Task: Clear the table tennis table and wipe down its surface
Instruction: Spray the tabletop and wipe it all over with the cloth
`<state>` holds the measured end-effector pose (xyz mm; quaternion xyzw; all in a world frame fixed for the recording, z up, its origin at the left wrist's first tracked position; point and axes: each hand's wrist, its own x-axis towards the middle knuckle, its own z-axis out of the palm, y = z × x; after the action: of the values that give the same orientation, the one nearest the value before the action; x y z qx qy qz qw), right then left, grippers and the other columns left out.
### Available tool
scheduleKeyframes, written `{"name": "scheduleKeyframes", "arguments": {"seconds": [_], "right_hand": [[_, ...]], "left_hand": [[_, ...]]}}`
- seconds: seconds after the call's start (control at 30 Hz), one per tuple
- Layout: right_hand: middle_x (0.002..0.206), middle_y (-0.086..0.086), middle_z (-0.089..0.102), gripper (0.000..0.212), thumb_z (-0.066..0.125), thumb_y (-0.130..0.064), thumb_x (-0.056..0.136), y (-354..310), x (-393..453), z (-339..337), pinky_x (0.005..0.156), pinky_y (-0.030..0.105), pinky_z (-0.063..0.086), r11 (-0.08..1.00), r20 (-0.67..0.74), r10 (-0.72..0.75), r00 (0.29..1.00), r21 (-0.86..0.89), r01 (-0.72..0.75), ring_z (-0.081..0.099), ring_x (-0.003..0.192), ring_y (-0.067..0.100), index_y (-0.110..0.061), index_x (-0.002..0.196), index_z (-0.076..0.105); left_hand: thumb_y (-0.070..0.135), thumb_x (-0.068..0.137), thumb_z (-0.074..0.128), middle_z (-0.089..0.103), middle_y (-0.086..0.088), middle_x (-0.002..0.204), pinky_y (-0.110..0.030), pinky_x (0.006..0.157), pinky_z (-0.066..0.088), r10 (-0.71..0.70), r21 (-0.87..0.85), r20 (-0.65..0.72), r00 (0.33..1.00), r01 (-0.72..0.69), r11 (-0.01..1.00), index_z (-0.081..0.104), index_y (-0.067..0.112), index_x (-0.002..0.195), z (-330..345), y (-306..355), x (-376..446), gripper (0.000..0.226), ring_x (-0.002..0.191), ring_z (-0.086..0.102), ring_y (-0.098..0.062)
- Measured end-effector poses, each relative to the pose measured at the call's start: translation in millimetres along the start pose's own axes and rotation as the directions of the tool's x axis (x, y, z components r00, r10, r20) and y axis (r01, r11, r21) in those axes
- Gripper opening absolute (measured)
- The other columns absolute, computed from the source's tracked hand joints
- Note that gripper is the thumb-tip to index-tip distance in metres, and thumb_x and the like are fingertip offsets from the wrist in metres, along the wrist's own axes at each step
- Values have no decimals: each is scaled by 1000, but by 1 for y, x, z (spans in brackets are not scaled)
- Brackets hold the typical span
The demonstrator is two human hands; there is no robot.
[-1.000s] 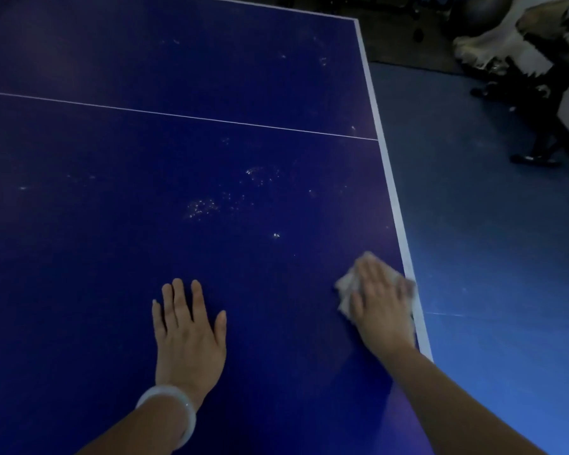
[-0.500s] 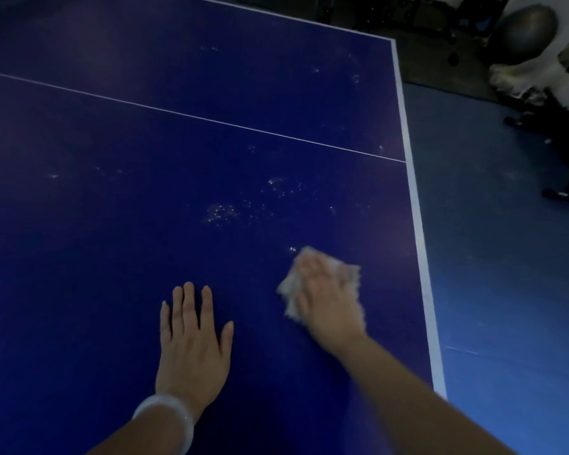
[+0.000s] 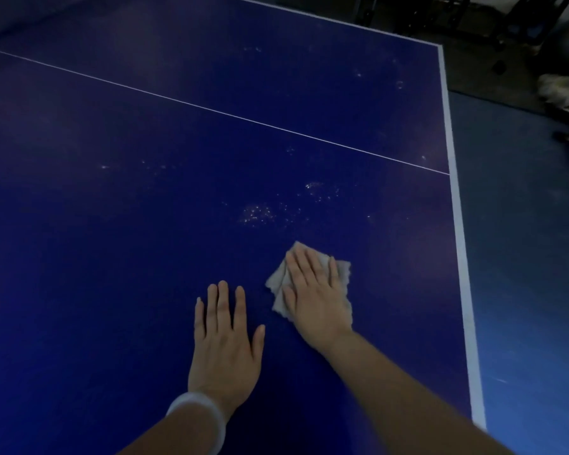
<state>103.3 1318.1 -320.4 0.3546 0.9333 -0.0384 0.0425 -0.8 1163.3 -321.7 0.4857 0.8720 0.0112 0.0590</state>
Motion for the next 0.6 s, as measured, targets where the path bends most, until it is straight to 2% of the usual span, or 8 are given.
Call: {"name": "scheduleKeyframes", "arguments": {"seconds": [0.1, 0.17, 0.2, 0.3, 0.4, 0.47, 0.53, 0.6], "right_hand": [[165, 2, -9, 63, 6, -40, 98, 56, 23, -9, 120, 57, 4, 996, 88, 78, 993, -44, -74, -14, 151, 19, -17, 156, -2], [164, 9, -11, 64, 36, -29, 100, 108, 12, -9, 117, 63, 13, 944, 72, 329, 942, -66, -324, -15, 150, 26, -15, 156, 8], [164, 9, -12, 64, 41, -25, 100, 132, -1, -8, 116, 64, 14, 879, 55, 477, 877, -30, -476, -15, 150, 27, -15, 156, 10], [165, -1, -7, 58, 13, -33, 102, 162, -43, -14, 119, 58, 6, 617, 38, 766, 641, 237, -751, -9, 151, 16, -16, 158, 6], [165, 1, -2, 61, 8, -37, 101, 131, -65, -7, 120, 55, 5, 571, -10, 814, 580, 196, -797, -3, 152, 19, -15, 157, 7], [164, 7, 0, 61, 7, -35, 100, 94, -71, 0, 120, 57, 10, 667, -58, 745, 665, 115, -736, 1, 152, 24, -13, 157, 6], [163, 13, 9, 58, 18, -29, 100, 56, -74, 6, 119, 55, 11, 879, -118, 476, 871, 44, -475, 10, 151, 29, -9, 154, 13], [163, 9, 13, 58, 21, -33, 101, 43, -75, 15, 120, 52, 9, 979, -119, 204, 972, 1, -205, 10, 152, 25, -12, 155, 20]], "left_hand": [[51, 98, 15, 22, -23, 157, -55, 118, 21, 3, -8, 1, 1000, -3, 1000, 27, 5, 150, 1, -1, 0, 71, 148, 17, -36], [52, 98, 15, 21, -22, 158, -55, 118, 20, -1, -19, 1, 1000, 1, 1000, 25, 6, 151, 1, -1, 0, 71, 148, 15, -35], [52, 98, 15, 20, -22, 158, -55, 118, 19, -1, -25, 1, 1000, 1, 1000, 24, 6, 151, 2, 0, 0, 71, 149, 14, -35], [52, 98, 14, 18, -22, 159, -54, 120, 16, 4, -25, 2, 1000, -4, 1000, 22, 6, 152, 2, 0, 0, 71, 149, 11, -34], [52, 97, 14, 19, -23, 158, -55, 119, 18, 5, -29, 6, 1000, -5, 1000, 24, 6, 151, 1, -1, -1, 71, 149, 13, -35], [52, 97, 12, 19, -23, 158, -55, 119, 18, 5, -21, 14, 1000, -5, 1000, 24, 6, 151, 1, -1, -1, 72, 148, 14, -35], [53, 96, 10, 19, -23, 158, -55, 119, 17, 4, -22, 13, 1000, -4, 1000, 23, 6, 151, 1, 0, -1, 73, 148, 13, -35], [53, 96, 9, 19, -23, 158, -55, 120, 15, 5, -26, 5, 1000, -5, 1000, 23, 5, 151, 1, 0, -1, 74, 148, 14, -35]]}}
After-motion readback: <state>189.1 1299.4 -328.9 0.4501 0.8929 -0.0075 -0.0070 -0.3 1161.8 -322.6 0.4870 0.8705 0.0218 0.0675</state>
